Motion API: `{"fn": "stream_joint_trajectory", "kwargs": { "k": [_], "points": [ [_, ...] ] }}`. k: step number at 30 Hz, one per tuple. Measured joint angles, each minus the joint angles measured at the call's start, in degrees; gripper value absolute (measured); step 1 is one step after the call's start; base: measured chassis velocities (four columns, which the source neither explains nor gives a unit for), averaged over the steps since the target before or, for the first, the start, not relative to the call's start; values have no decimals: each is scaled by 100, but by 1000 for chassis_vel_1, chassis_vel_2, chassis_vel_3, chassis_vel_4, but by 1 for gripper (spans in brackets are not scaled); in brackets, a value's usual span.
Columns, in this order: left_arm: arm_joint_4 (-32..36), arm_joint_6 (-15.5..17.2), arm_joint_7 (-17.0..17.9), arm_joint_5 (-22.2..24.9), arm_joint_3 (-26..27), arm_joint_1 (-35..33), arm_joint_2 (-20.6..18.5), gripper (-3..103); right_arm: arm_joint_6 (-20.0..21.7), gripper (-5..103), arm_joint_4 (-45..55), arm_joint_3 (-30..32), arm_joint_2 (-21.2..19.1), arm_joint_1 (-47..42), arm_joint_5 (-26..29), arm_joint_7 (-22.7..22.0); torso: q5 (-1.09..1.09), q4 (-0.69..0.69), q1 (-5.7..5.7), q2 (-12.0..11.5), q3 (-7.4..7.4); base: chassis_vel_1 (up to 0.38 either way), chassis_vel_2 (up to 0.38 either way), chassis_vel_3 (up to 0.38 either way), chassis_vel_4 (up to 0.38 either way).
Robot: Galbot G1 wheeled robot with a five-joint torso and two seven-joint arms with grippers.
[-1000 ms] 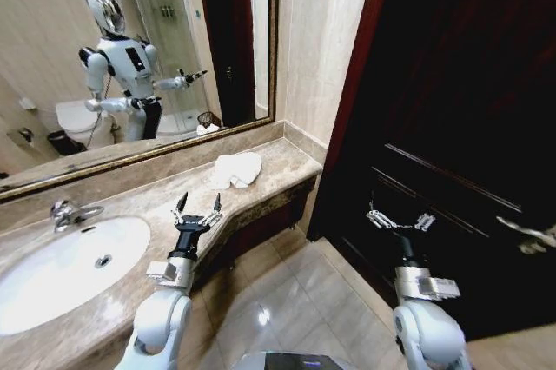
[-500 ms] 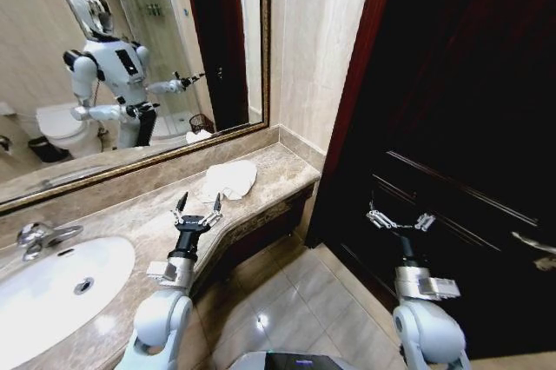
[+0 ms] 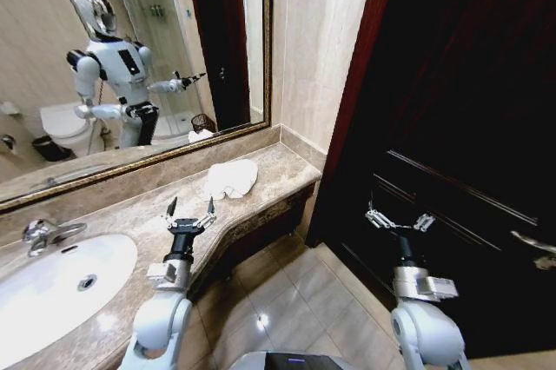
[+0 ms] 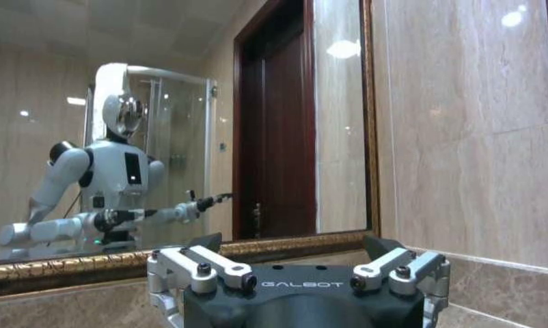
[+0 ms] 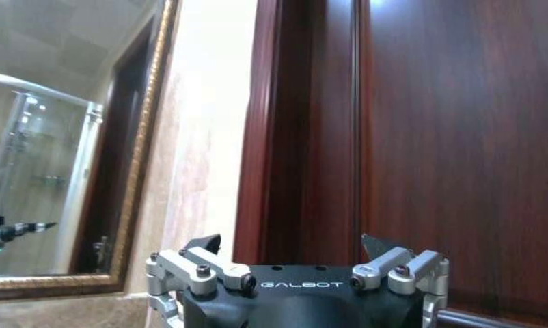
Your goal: Discard the used towel into the hamper.
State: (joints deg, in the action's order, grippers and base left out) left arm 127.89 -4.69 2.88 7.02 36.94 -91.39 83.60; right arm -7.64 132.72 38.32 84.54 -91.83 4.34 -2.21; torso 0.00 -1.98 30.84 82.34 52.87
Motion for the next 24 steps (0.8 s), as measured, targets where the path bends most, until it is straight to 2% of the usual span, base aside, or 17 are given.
{"fn": "stream_joint_trajectory", "kwargs": {
  "k": [1, 4, 10, 12, 13, 14, 15, 16, 20, 21, 23, 24],
  "points": [
    [17, 20, -3, 11, 5, -10, -13, 103, 38, 100, 79, -9, -4, -29, 19, 91, 0, 0, 0, 0, 0, 0, 0, 0, 0],
    [26, 153, -4, 95, 0, -11, -56, 98, 180, 100, 192, -70, -38, -116, 33, 375, -1, 0, 0, 0, 0, 0, 0, 0, 0],
    [-108, 289, 3, 387, -85, 22, -147, 97, 245, 100, -106, -243, -91, -149, 7, 536, -1, 0, 0, 0, 0, 0, 0, 0, 0],
    [-189, 535, 44, 686, -125, 62, -229, 96, 256, 100, -427, -319, -117, -115, 7, 552, 0, 0, 0, 0, 0, 0, 0, 0, 0],
    [-189, 535, 44, 686, -125, 62, -229, 96, 256, 100, -427, -319, -117, -115, 7, 552, 0, 0, 0, 0, 0, 0, 0, 0, 0],
    [-208, 854, 187, 878, -131, 93, -277, 96, 237, 100, -573, -335, -125, -100, -23, 587, 0, 0, 0, 0, 0, 0, 0, 0, 0],
    [-213, 1042, 304, 1064, -132, 116, -322, 95, 221, 100, -643, -346, -128, -90, -45, 593, -1, 0, 0, 0, 0, 0, 0, 0, 0],
    [-213, 1042, 304, 1064, -132, 116, -322, 95, 221, 100, -643, -346, -128, -90, -45, 593, -1, 0, 0, 0, 0, 0, 0, 0, 0],
    [-177, 1586, 651, 1705, -49, 310, -616, 93, 212, 100, -733, -369, -133, -3, -118, 490, -1, -1, 0, 0, 0, 0, 0, 0, 0],
    [-177, 1586, 651, 1705, -49, 310, -616, 93, 212, 100, -733, -369, -133, -3, -118, 490, -1, -1, 0, 0, 0, 0, 0, 0, 0],
    [-179, 1926, 878, 2269, 0, 550, -869, 93, 204, 100, -743, -366, -156, 30, -133, 473, -1, 0, 0, 0, 0, 0, 0, 0, 0],
    [-179, 1926, 878, 2269, 0, 550, -869, 93, 204, 100, -743, -366, -156, 30, -133, 473, -1, 0, 0, 0, 0, 0, 0, 0, 0]
  ]
}}
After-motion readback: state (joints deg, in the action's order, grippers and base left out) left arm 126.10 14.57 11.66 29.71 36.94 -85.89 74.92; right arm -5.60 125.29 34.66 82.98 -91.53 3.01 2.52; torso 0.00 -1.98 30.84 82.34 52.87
